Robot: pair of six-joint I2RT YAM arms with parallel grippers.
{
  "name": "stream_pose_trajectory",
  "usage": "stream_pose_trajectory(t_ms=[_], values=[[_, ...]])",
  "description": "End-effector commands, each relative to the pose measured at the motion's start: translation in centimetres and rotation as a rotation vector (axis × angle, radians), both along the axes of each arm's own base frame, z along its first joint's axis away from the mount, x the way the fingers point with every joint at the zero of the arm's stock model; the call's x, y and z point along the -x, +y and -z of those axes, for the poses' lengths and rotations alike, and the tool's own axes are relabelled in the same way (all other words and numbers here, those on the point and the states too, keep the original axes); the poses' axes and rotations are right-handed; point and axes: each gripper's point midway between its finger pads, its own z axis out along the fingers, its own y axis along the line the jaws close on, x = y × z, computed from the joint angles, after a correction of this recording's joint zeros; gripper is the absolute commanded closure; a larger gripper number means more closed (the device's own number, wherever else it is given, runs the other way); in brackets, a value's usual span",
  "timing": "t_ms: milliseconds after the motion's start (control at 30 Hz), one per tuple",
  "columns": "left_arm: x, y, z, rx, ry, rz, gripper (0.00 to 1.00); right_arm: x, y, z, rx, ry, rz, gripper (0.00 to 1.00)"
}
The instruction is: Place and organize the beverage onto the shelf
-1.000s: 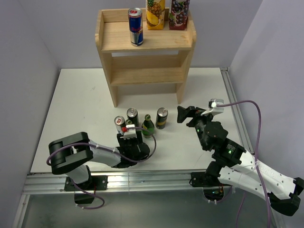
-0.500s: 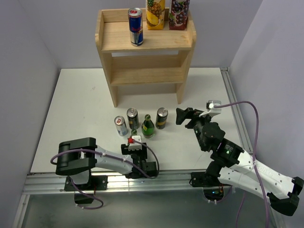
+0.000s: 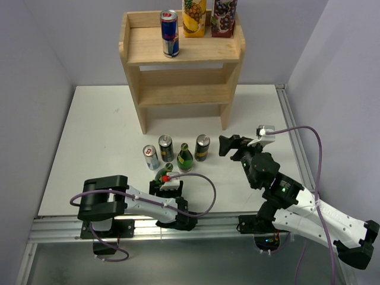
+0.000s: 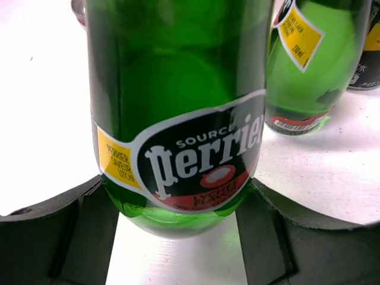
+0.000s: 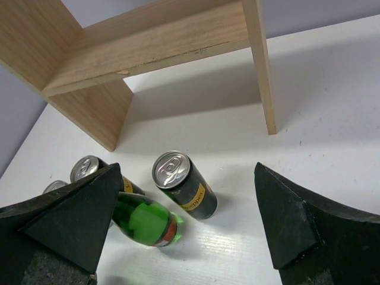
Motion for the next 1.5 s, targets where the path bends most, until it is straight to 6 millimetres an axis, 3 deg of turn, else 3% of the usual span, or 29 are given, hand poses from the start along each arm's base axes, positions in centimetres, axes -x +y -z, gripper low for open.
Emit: stream_pose_trajectory(t_ms=[0,100,300,500,700,900,1033,1133,1233,1267,1300,1367,1400,1467], values=[[-0.7,-1.9,-5.2,0.234,-0.144,0.038,1.0,-0.1,0.3,-0.1,-0.028,-0.009,0.003,0.0],[-0.8,-1.9,-7.2,0.25,-0.152,0.05,1.0,-0.2,0.3,0.0,-0.025,-0.009,0.004,0.0],[-1.4,-1.9,-13.9,0.316,-0.218,0.079,1.0,-0.4,0.7,0.3,-0.027,-0.004,0.001,0.0],[-3.0,-0.4,-19.1,0.291,-0.29,0.036,0.99,-0.5,1.2,0.2,-0.032,-0.005,-0.011,0.0],[-5.0,1.1,-21.7,0.25,-0.31,-0.049,0.99,-0.7,1.5,0.1,-0.03,-0.004,-0.017,0.0],[-6.4,0.8,-23.3,0.237,-0.292,-0.106,1.0,-0.7,2.9,-1.0,-0.038,-0.01,-0.074,0.0],[-7.0,0.0,-23.6,0.203,-0.285,-0.12,0.99,1.4,7.8,-6.3,-0.196,-0.032,-0.339,0.0],[-7.3,-0.3,-23.0,0.193,-0.282,-0.131,0.99,2.4,9.9,-10.5,-0.352,-0.062,-0.414,0.0],[-7.7,-0.4,-23.0,0.2,-0.282,-0.144,0.99,4.4,12.4,-14.4,-0.437,-0.112,-0.479,0.0],[-7.8,-0.5,-23.5,0.204,-0.287,-0.146,0.99,5.9,14.1,-15.4,-0.462,-0.119,-0.526,0.0],[-7.8,-0.5,-23.7,0.207,-0.289,-0.147,0.99,6.7,14.5,-17.5,-0.481,-0.152,-0.549,0.0],[-7.9,-0.3,-24.1,0.206,-0.294,-0.15,1.0,7.7,16.1,-18.7,-0.482,-0.157,-0.563,0.0],[-7.9,-0.3,-24.2,0.208,-0.293,-0.15,0.99,9.4,17.0,-20.2,-0.482,-0.175,-0.61,0.0],[-8.0,-0.2,-24.0,0.209,-0.292,-0.156,0.99,10.6,19.0,-20.7,-0.489,-0.185,-0.643,0.0]])
